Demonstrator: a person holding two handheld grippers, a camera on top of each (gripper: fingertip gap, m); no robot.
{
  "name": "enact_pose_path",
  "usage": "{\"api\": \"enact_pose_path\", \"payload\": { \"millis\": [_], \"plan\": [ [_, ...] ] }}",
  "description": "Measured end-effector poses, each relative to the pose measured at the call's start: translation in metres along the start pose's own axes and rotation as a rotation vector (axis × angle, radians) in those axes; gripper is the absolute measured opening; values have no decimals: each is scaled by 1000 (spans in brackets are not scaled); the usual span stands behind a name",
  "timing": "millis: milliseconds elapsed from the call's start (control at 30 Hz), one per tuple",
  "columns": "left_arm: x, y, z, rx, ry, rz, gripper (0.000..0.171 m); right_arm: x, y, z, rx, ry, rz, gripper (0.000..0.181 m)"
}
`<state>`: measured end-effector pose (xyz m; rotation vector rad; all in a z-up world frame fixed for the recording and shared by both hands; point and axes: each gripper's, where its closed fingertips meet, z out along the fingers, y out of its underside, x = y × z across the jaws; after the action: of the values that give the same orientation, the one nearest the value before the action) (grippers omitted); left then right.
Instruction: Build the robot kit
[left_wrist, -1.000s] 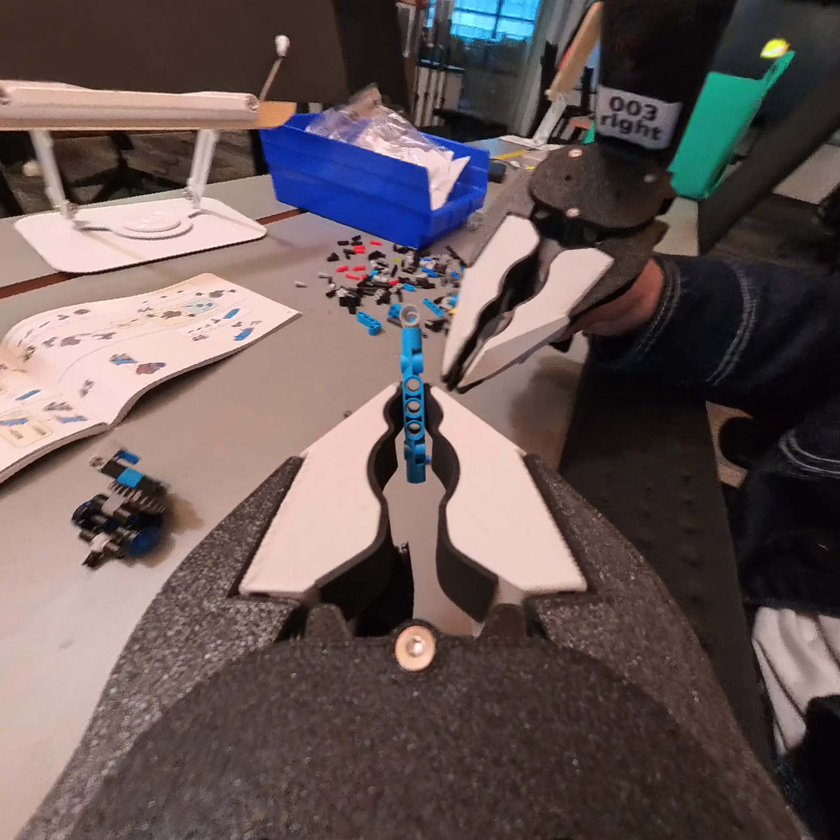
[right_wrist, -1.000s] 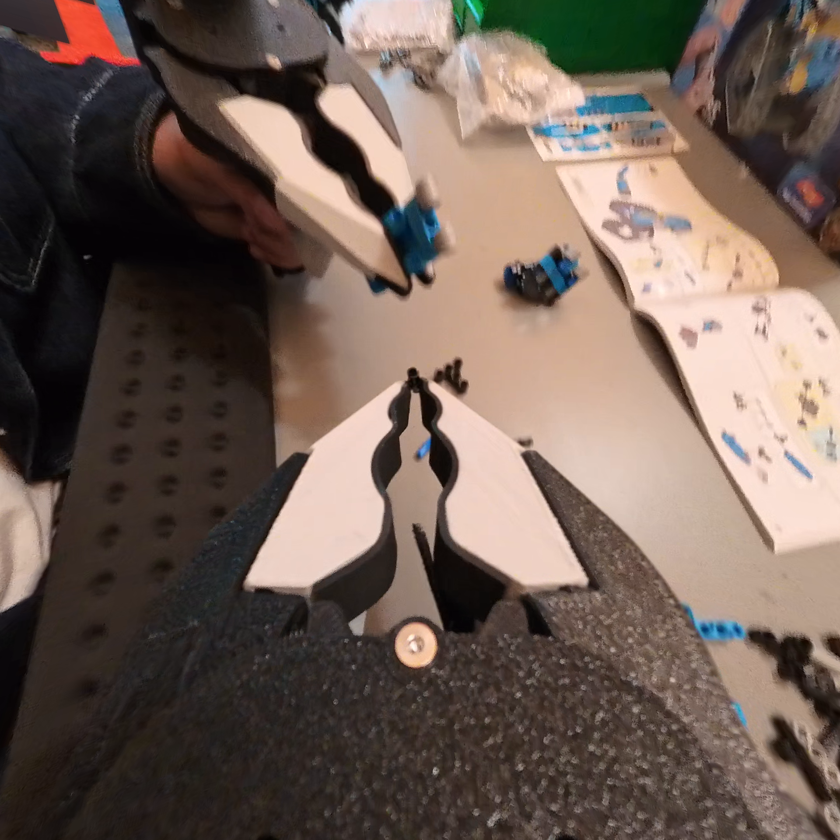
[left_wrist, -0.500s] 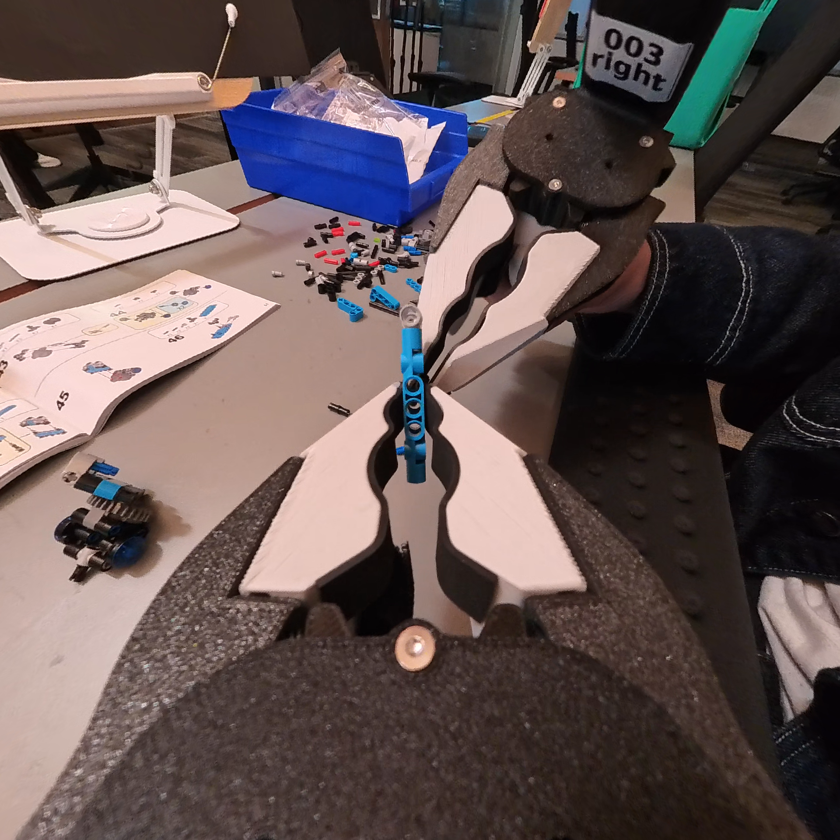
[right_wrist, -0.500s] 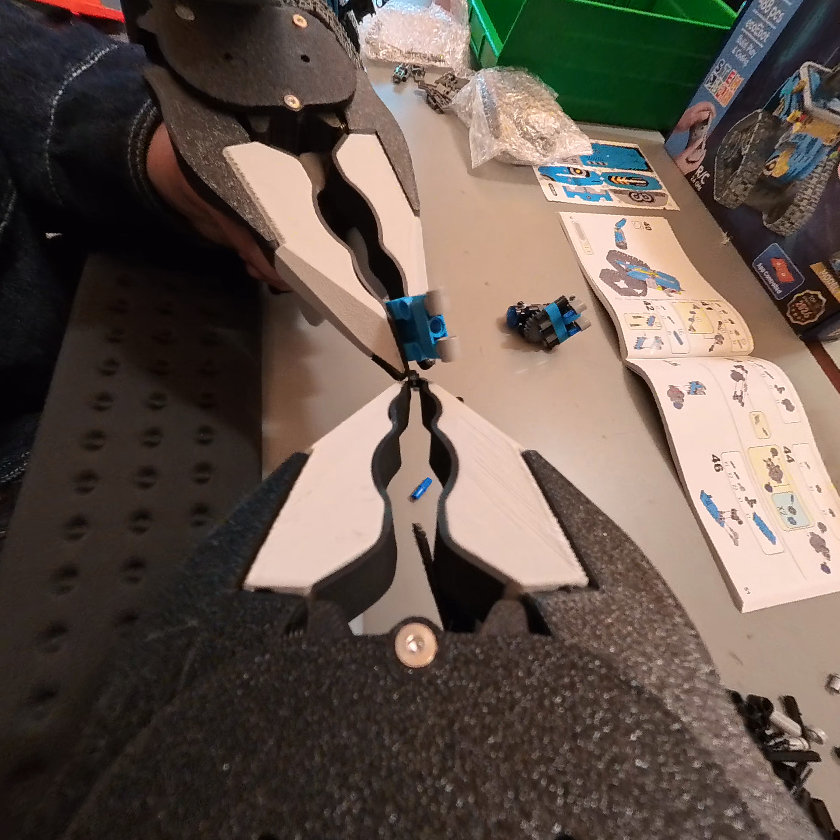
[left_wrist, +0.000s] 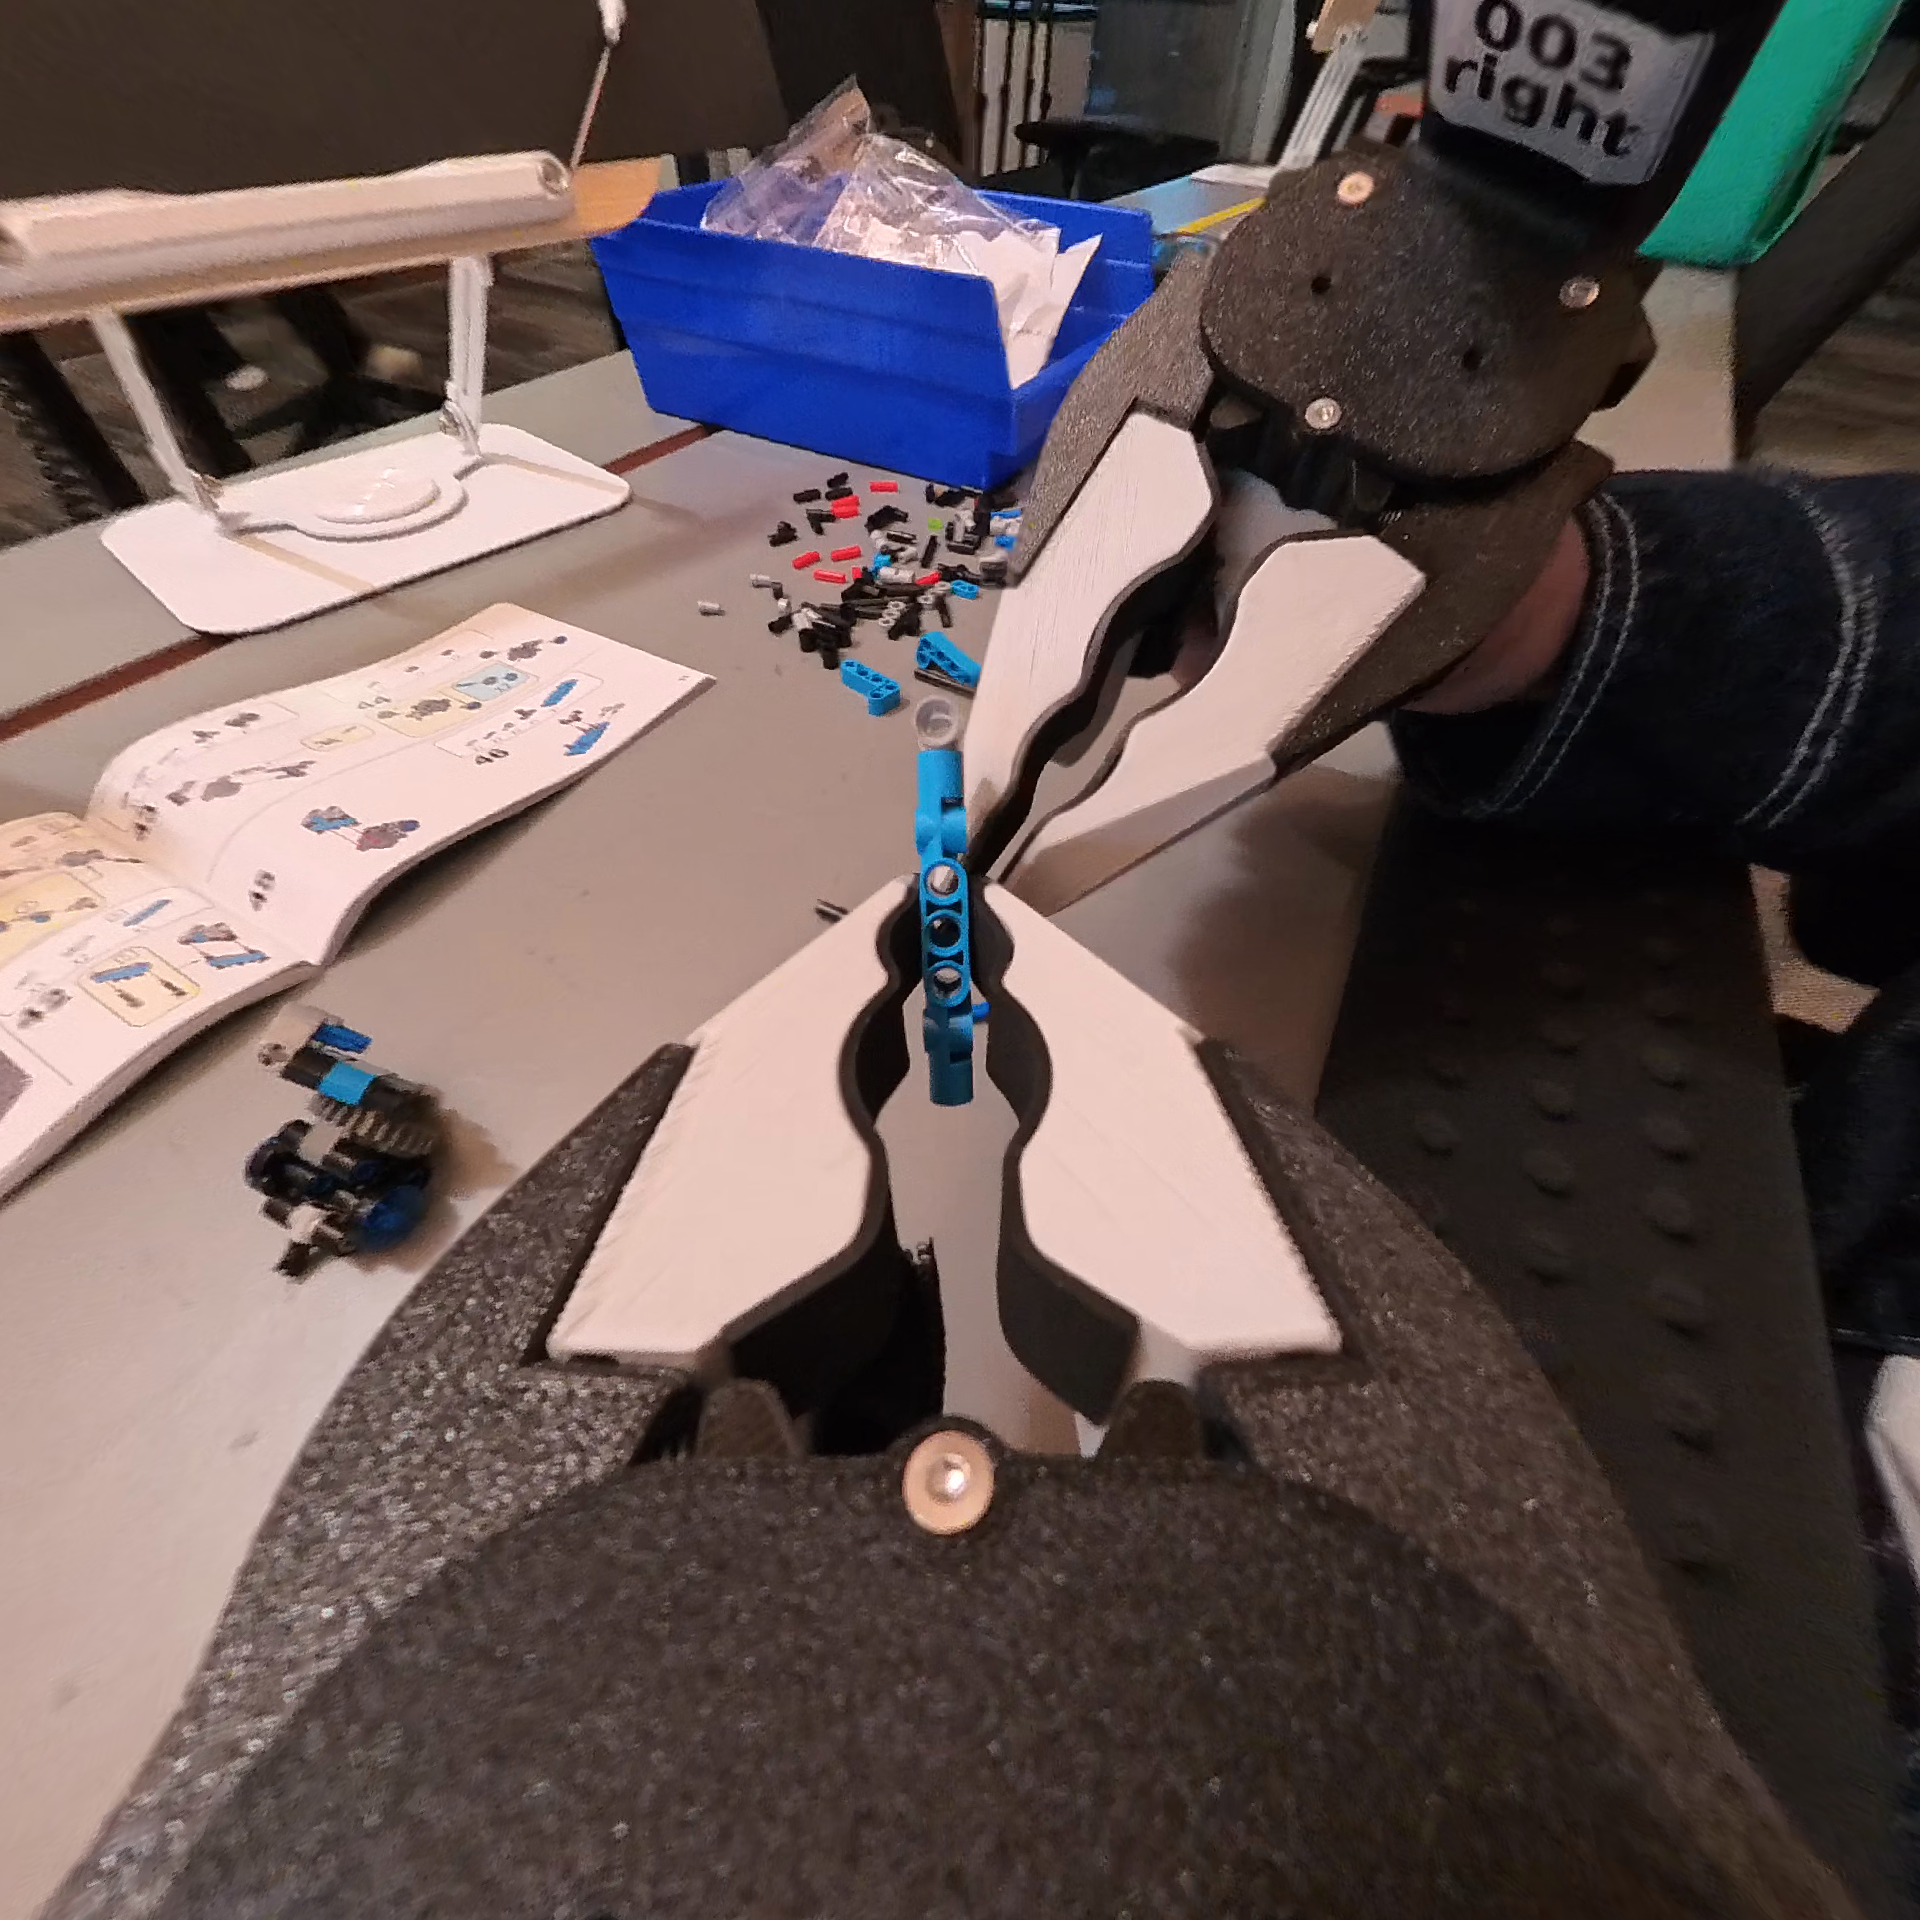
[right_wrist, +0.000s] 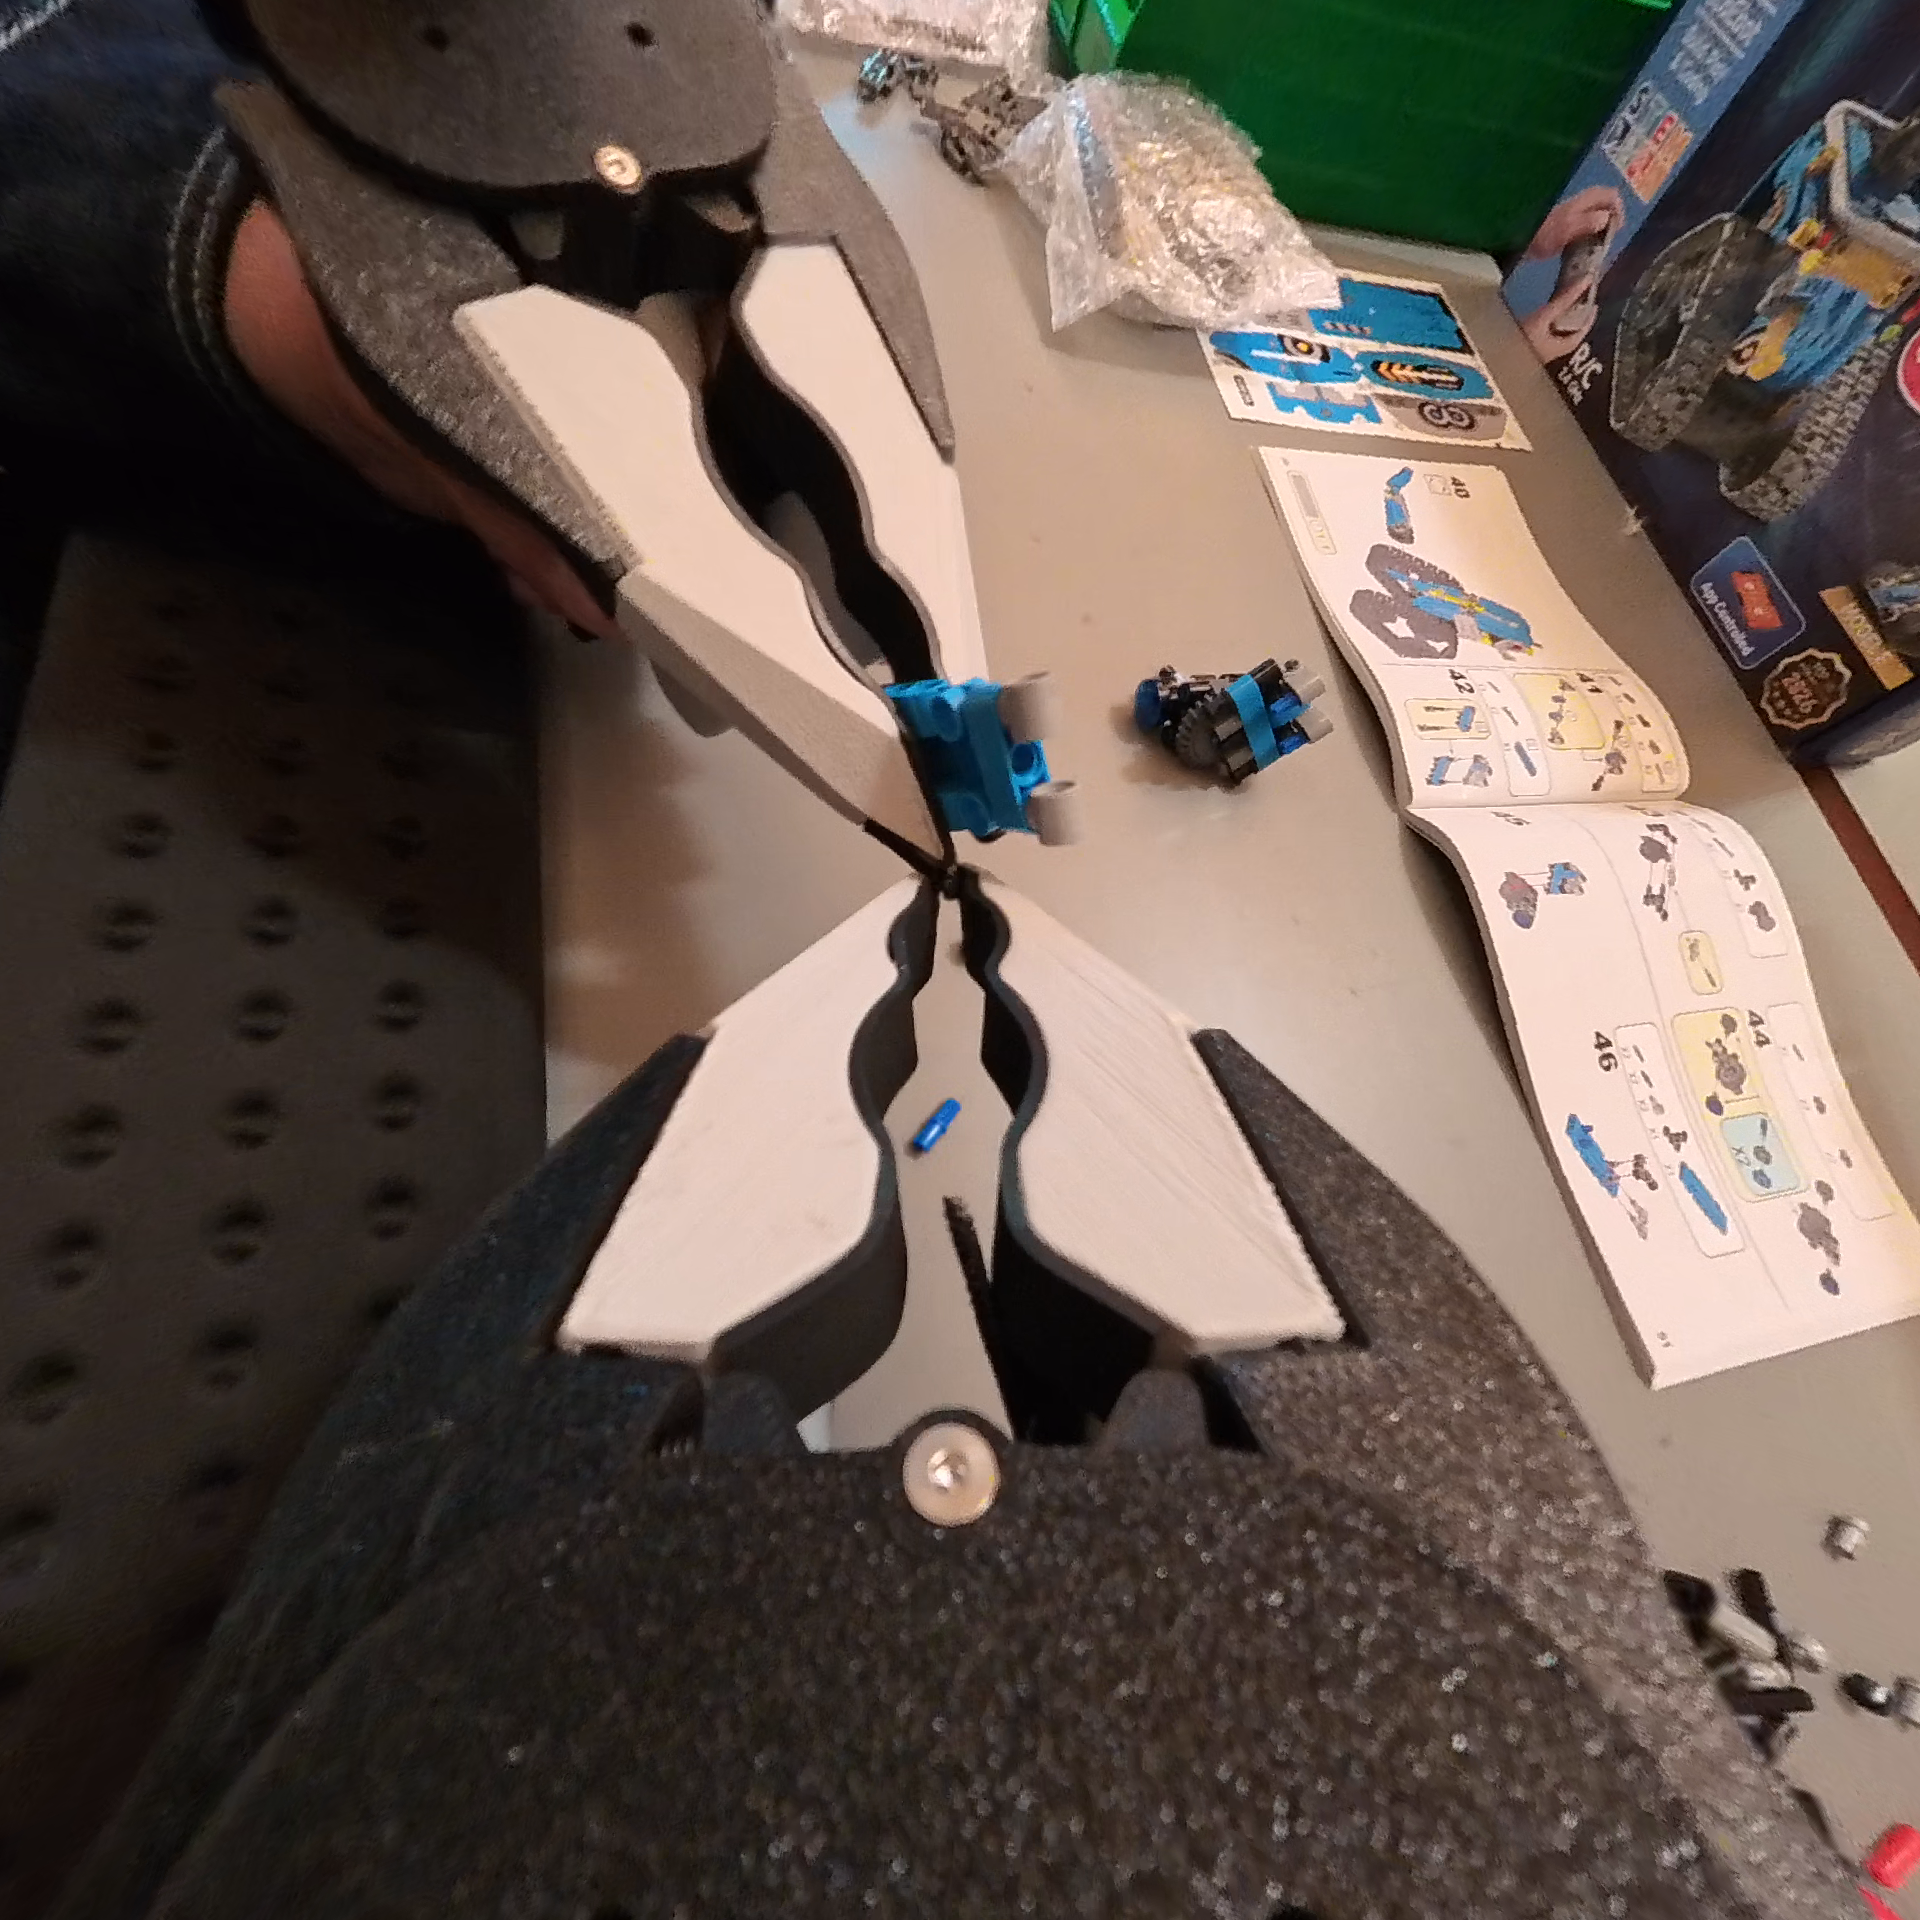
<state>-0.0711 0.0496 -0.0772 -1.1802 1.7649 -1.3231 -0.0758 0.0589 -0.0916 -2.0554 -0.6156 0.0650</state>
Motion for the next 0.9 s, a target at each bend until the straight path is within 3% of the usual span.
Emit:
{"api": "enact_pose_path", "payload": {
  "millis": [67,133,267,333,533,900],
  "plan": [
    [-3,-1,-1,0,-42,50,7,2,-1,1,23,2,49,4],
    [-16,-7,-7,43,-68,-29,7,5,-7,-1,73,11,84,3],
    [-50,-4,-19,153,50,-571,7,18,-28,-15,208,84,123,3],
    [-50,-5,-20,189,123,-691,7,20,-37,-18,250,110,129,3],
    [-43,-7,-15,163,80,-589,7,41,-44,-6,168,281,171,3],
    [-43,-1,-13,109,2,-482,7,33,-40,18,10,358,53,3]
  ]
}}
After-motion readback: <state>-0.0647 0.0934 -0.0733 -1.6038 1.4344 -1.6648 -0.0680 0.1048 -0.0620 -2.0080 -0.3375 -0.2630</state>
